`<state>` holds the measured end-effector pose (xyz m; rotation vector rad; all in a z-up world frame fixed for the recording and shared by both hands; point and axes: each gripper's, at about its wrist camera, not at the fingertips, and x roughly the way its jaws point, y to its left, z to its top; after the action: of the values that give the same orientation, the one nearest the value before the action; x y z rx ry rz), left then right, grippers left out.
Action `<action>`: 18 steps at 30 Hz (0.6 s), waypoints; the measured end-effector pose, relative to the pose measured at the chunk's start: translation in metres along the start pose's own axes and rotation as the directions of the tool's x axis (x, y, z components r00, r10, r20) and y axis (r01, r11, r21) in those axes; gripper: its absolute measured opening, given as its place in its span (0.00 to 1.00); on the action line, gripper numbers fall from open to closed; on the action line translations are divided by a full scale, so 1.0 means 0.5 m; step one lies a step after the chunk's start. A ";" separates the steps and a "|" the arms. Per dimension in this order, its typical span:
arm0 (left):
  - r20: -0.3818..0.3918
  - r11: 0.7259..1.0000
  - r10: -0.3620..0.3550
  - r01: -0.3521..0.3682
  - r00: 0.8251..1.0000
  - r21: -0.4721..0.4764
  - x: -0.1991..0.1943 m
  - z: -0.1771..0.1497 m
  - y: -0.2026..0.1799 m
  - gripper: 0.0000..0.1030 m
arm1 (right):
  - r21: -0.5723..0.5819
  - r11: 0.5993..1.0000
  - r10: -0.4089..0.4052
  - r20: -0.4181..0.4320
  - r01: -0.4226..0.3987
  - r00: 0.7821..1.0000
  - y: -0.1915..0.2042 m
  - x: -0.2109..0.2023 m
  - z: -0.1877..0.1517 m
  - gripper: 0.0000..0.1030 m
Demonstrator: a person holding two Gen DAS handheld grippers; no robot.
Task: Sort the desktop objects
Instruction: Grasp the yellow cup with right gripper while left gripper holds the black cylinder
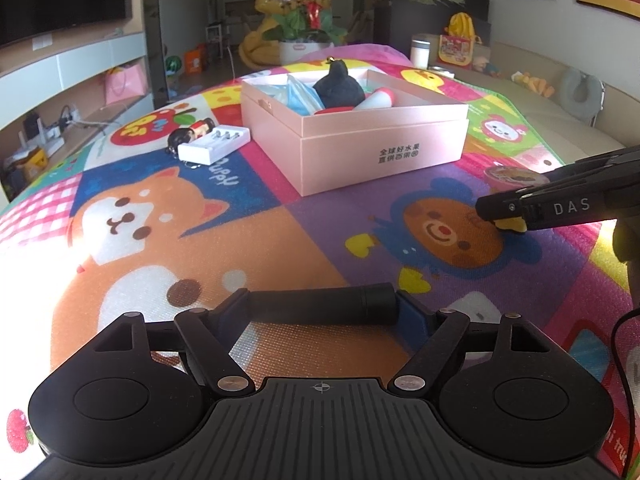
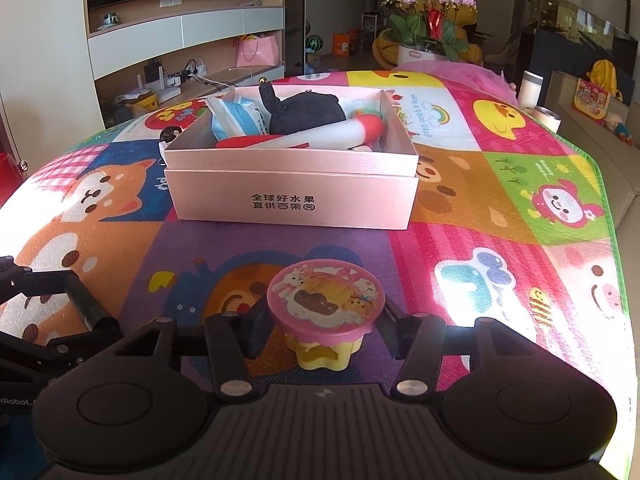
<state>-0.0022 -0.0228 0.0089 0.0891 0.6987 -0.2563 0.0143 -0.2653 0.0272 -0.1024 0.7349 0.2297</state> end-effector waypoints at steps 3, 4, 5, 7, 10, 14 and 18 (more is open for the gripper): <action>-0.004 1.000 0.010 -0.010 1.000 0.002 0.001 0.001 -0.003 0.80 | -0.017 1.000 0.012 0.012 -0.012 1.000 0.003 -0.022 -0.002 0.53; -0.005 1.000 0.013 -0.013 1.000 0.001 0.000 0.002 -0.005 0.79 | -0.026 1.000 0.015 0.018 -0.015 1.000 0.005 -0.030 -0.003 0.53; -0.006 1.000 0.017 -0.017 1.000 0.003 0.000 0.002 -0.007 0.79 | -0.035 0.999 0.017 0.025 -0.016 1.000 0.008 -0.039 -0.004 0.53; -0.010 1.000 0.020 -0.020 1.000 0.009 -0.001 0.004 -0.010 0.78 | -0.049 0.999 0.025 0.039 -0.023 0.999 0.013 -0.055 -0.005 0.53; -0.011 1.000 0.024 -0.024 1.000 0.020 -0.006 0.006 -0.013 0.77 | -0.071 0.997 0.041 0.064 -0.037 0.997 0.017 -0.083 -0.004 0.53; 0.006 0.999 0.003 -0.003 1.000 0.037 -0.025 0.018 -0.025 0.77 | -0.084 0.996 0.047 0.111 -0.038 0.993 0.015 -0.119 0.005 0.53; 0.106 0.997 -0.026 0.018 0.994 0.076 -0.059 0.080 -0.045 0.77 | -0.061 0.998 0.032 0.187 -0.021 0.982 -0.005 -0.161 0.027 0.53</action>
<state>-0.0049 -0.0452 0.0588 0.1379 0.5835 -0.3065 -0.0340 -0.2789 0.0915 -0.1251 0.5416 0.2820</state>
